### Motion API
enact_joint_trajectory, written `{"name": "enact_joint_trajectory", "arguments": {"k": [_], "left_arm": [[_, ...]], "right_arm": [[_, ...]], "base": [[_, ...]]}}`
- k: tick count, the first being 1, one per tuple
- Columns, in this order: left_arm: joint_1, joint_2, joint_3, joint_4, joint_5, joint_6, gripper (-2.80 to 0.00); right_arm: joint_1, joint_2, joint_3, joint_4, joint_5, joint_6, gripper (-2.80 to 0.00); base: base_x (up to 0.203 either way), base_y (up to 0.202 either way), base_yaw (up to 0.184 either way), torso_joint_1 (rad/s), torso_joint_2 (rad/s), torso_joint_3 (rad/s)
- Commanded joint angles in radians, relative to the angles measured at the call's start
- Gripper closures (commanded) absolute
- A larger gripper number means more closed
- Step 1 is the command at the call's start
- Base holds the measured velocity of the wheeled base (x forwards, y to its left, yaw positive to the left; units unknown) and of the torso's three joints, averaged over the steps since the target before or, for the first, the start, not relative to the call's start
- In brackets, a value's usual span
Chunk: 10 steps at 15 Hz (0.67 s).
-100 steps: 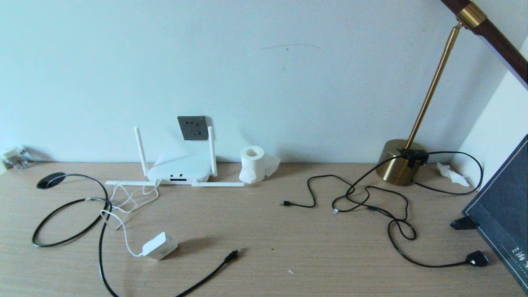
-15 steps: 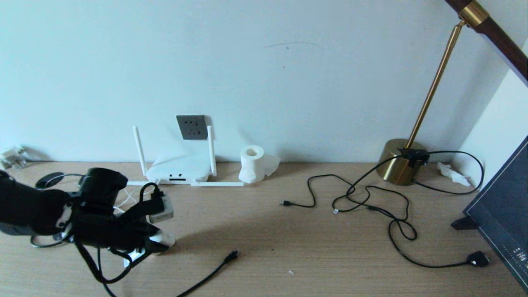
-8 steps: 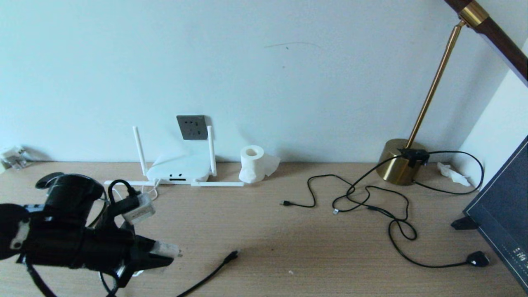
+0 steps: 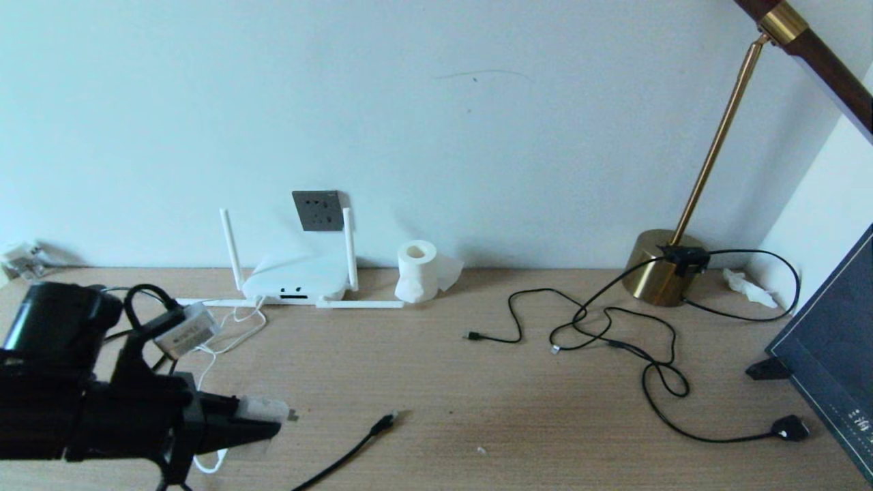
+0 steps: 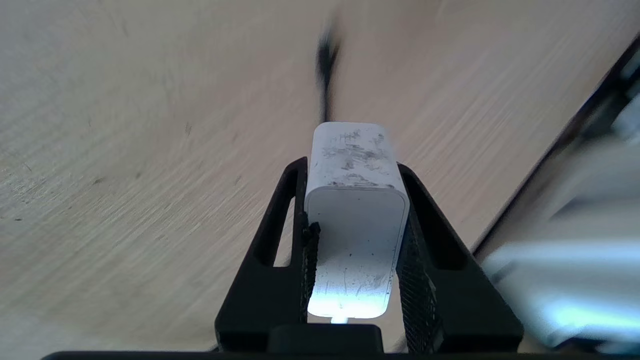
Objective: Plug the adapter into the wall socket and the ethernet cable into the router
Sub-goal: Pick up plug, then align plug and socket
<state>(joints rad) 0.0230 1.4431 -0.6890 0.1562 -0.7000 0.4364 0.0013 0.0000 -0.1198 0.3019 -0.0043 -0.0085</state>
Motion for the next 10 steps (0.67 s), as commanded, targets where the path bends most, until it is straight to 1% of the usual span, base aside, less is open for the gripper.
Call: {"name": "enact_joint_trajectory", "arguments": {"k": [1, 2, 3, 4, 5, 6, 7, 8, 10], "left_arm": [[-0.003, -0.061, -0.039, -0.007, -0.014, -0.182, 0.00], [-0.007, -0.057, -0.060, -0.036, -0.019, -0.302, 0.00], [-0.013, -0.040, -0.067, -0.109, -0.019, -0.391, 0.00], [-0.021, -0.017, -0.061, -0.222, -0.017, -0.448, 0.00], [-0.026, 0.015, -0.047, -0.336, -0.003, -0.479, 0.00], [-0.036, 0.054, -0.030, -0.428, 0.057, -0.491, 0.00], [-0.047, 0.102, -0.012, -0.543, 0.140, -0.502, 0.00], [-0.053, 0.152, 0.007, -0.660, 0.189, -0.510, 0.00], [-0.061, 0.274, 0.044, -0.883, 0.261, -0.513, 0.00]], "right_arm": [[0.000, 0.000, 0.000, 0.002, 0.000, -0.001, 0.00], [0.000, 0.000, 0.000, 0.002, 0.000, -0.001, 0.00], [0.000, 0.000, 0.000, 0.002, 0.000, -0.001, 0.00], [0.000, 0.000, 0.000, 0.002, 0.000, -0.001, 0.00], [0.000, 0.000, -0.001, 0.002, 0.000, -0.001, 0.00], [0.000, 0.000, 0.000, 0.002, 0.000, -0.001, 0.00], [0.000, 0.000, 0.000, 0.002, 0.000, -0.001, 0.00], [0.000, 0.000, 0.000, 0.002, 0.000, -0.001, 0.00], [0.000, 0.000, 0.000, 0.002, 0.000, -0.001, 0.00]], "base": [[0.000, 0.000, 0.000, 0.000, 0.00, 0.000], [0.000, 0.000, 0.000, 0.000, 0.00, 0.000], [0.000, 0.000, 0.000, 0.000, 0.00, 0.000], [0.000, 0.000, 0.000, 0.000, 0.00, 0.000], [0.000, 0.000, 0.000, 0.000, 0.00, 0.000], [0.000, 0.000, 0.000, 0.000, 0.00, 0.000], [0.000, 0.000, 0.000, 0.000, 0.00, 0.000], [0.000, 0.000, 0.000, 0.000, 0.00, 0.000], [0.000, 0.000, 0.000, 0.000, 0.00, 0.000]]}}
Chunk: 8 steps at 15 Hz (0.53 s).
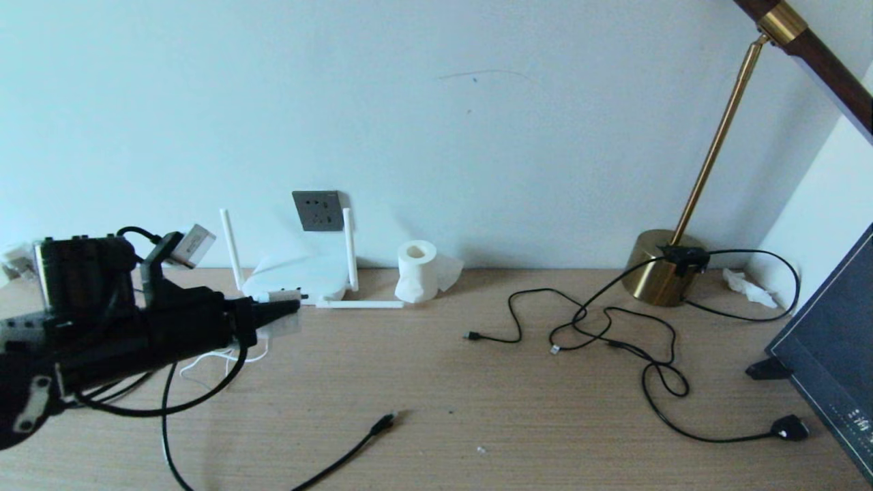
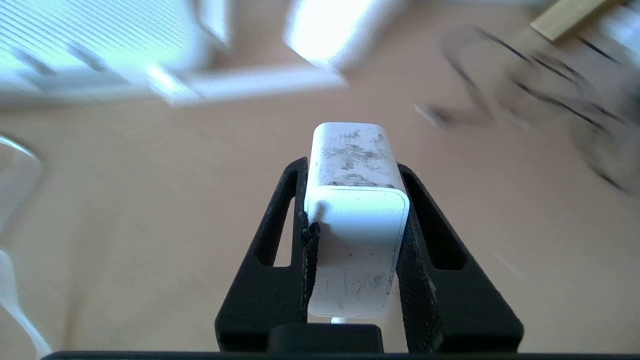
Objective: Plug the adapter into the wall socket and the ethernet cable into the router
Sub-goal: Align plug and socket
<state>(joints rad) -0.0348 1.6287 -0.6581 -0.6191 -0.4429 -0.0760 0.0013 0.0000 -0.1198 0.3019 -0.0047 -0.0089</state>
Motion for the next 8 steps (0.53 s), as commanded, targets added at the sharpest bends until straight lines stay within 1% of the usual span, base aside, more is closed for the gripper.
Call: {"name": "enact_joint_trajectory", "arguments": {"k": [1, 3, 4, 5, 6, 8], "left_arm": [[-0.009, 0.163, 0.022, -0.221, 0.052, -0.001, 0.00], [-0.021, 0.319, 0.022, -0.475, 0.148, 0.001, 0.00], [-0.026, 0.391, 0.009, -0.576, 0.193, 0.003, 0.00], [-0.030, 0.455, -0.016, -0.654, 0.236, 0.008, 0.00], [-0.034, 0.512, -0.068, -0.717, 0.281, 0.025, 0.00], [-0.051, 0.570, -0.181, -0.775, 0.325, 0.079, 0.00]], "right_arm": [[0.000, 0.000, 0.000, 0.002, 0.000, 0.000, 0.00], [0.000, 0.000, 0.000, 0.002, 0.000, 0.000, 0.00], [0.000, 0.000, 0.000, 0.002, 0.000, 0.000, 0.00], [0.000, 0.000, 0.000, 0.002, 0.000, 0.000, 0.00], [0.000, 0.000, 0.000, 0.002, 0.000, 0.000, 0.00], [0.000, 0.000, -0.001, 0.002, 0.000, 0.000, 0.00]], "base": [[0.000, 0.000, 0.000, 0.000, 0.00, 0.000], [0.000, 0.000, 0.000, 0.000, 0.00, 0.000], [0.000, 0.000, 0.000, 0.000, 0.00, 0.000], [0.000, 0.000, 0.000, 0.000, 0.00, 0.000], [0.000, 0.000, 0.000, 0.000, 0.00, 0.000], [0.000, 0.000, 0.000, 0.000, 0.00, 0.000]]}}
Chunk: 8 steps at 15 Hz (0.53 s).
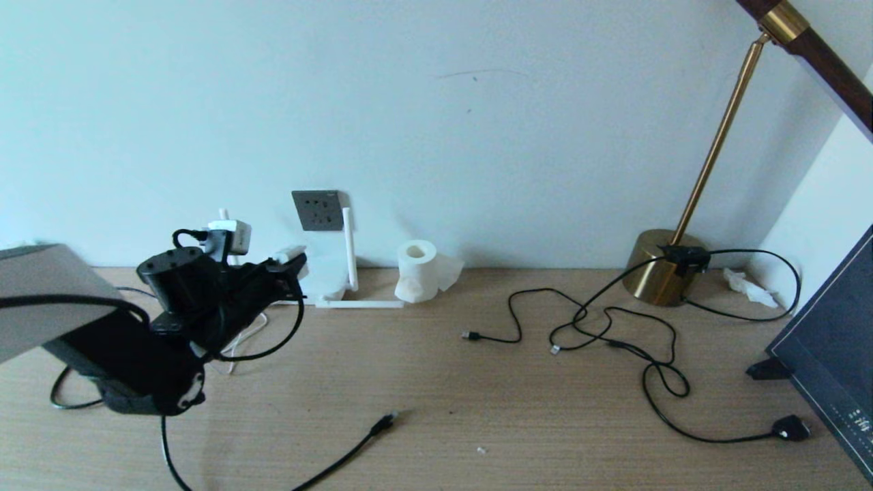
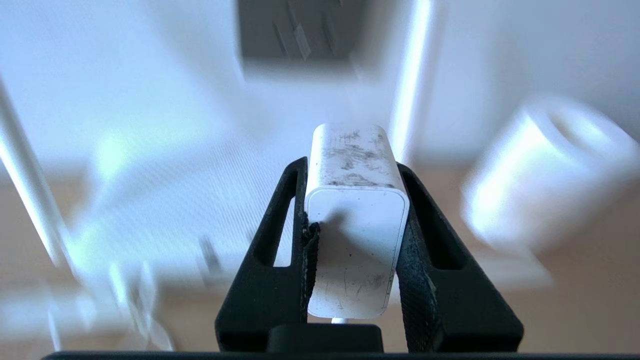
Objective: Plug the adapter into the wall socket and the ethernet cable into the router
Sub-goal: Align plug and socket
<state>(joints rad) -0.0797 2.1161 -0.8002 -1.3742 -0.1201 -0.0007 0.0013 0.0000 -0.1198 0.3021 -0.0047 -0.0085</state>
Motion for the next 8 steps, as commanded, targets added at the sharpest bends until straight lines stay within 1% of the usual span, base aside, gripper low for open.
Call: {"name": "enact_joint_trajectory", "arguments": {"k": [1, 2, 4, 5, 6, 7, 8], "left_arm": [[-0.024, 0.105, -0.080, -0.032, 0.030, 0.022, 0.00], [-0.043, 0.123, -0.122, -0.040, 0.062, 0.041, 0.00], [-0.069, 0.169, -0.188, -0.066, 0.103, 0.099, 0.00], [-0.079, 0.192, -0.208, -0.108, 0.129, 0.117, 0.00], [-0.087, 0.212, -0.228, -0.149, 0.159, 0.130, 0.00], [-0.091, 0.219, -0.234, -0.156, 0.180, 0.134, 0.00], [-0.092, 0.218, -0.234, -0.156, 0.188, 0.133, 0.00]], "right_arm": [[0.000, 0.000, -0.001, 0.002, 0.000, -0.001, 0.00], [0.000, 0.000, 0.000, 0.002, 0.000, -0.001, 0.00], [0.000, 0.000, -0.001, 0.002, 0.000, -0.001, 0.00], [0.000, 0.000, 0.000, 0.002, 0.000, -0.001, 0.00], [0.000, 0.000, 0.000, 0.002, 0.000, -0.001, 0.00], [0.000, 0.000, 0.000, 0.002, 0.000, -0.001, 0.00], [0.000, 0.000, 0.000, 0.002, 0.000, -0.001, 0.00]], "base": [[0.000, 0.000, 0.000, 0.000, 0.00, 0.000], [0.000, 0.000, 0.000, 0.000, 0.00, 0.000], [0.000, 0.000, 0.000, 0.000, 0.00, 0.000], [0.000, 0.000, 0.000, 0.000, 0.00, 0.000], [0.000, 0.000, 0.000, 0.000, 0.00, 0.000], [0.000, 0.000, 0.000, 0.000, 0.00, 0.000], [0.000, 0.000, 0.000, 0.000, 0.00, 0.000]]}}
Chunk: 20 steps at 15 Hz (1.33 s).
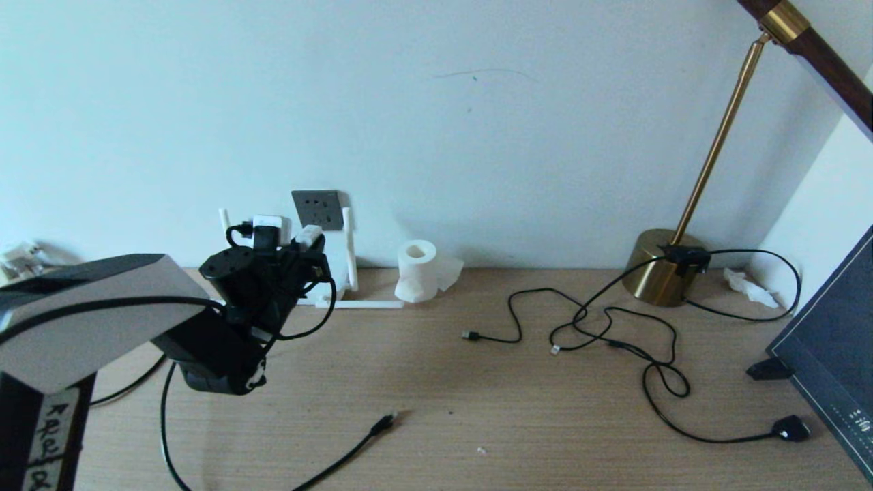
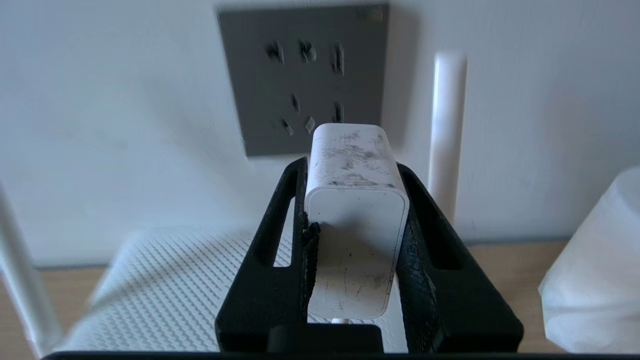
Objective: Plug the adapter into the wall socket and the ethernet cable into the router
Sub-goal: Align plug and socket
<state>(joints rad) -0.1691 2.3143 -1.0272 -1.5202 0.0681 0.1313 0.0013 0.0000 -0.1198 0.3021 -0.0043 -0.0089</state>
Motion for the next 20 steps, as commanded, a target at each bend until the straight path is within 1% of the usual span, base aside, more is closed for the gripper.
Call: {"name": "enact_joint_trajectory", "arguments": {"k": [1, 5, 11, 15, 20], "left_arm": [[-0.003, 0.015, -0.006, -0.010, 0.005, 0.001, 0.00], [0.002, 0.005, -0.010, -0.010, 0.004, -0.003, 0.00], [0.040, 0.022, -0.082, -0.010, -0.007, -0.006, 0.00], [0.045, 0.033, -0.132, -0.010, -0.013, -0.013, 0.00], [0.043, 0.050, -0.141, -0.010, -0.031, -0.014, 0.00]], "right_arm": [[0.000, 0.000, 0.000, 0.002, 0.000, 0.000, 0.00], [0.000, 0.000, 0.000, 0.002, 0.000, 0.000, 0.00], [0.000, 0.000, 0.000, 0.002, 0.000, 0.000, 0.00], [0.000, 0.000, 0.000, 0.002, 0.000, 0.000, 0.00], [0.000, 0.000, 0.000, 0.002, 0.000, 0.000, 0.00]], "base": [[0.000, 0.000, 0.000, 0.000, 0.00, 0.000], [0.000, 0.000, 0.000, 0.000, 0.00, 0.000], [0.000, 0.000, 0.000, 0.000, 0.00, 0.000], [0.000, 0.000, 0.000, 0.000, 0.00, 0.000], [0.000, 0.000, 0.000, 0.000, 0.00, 0.000]]}}
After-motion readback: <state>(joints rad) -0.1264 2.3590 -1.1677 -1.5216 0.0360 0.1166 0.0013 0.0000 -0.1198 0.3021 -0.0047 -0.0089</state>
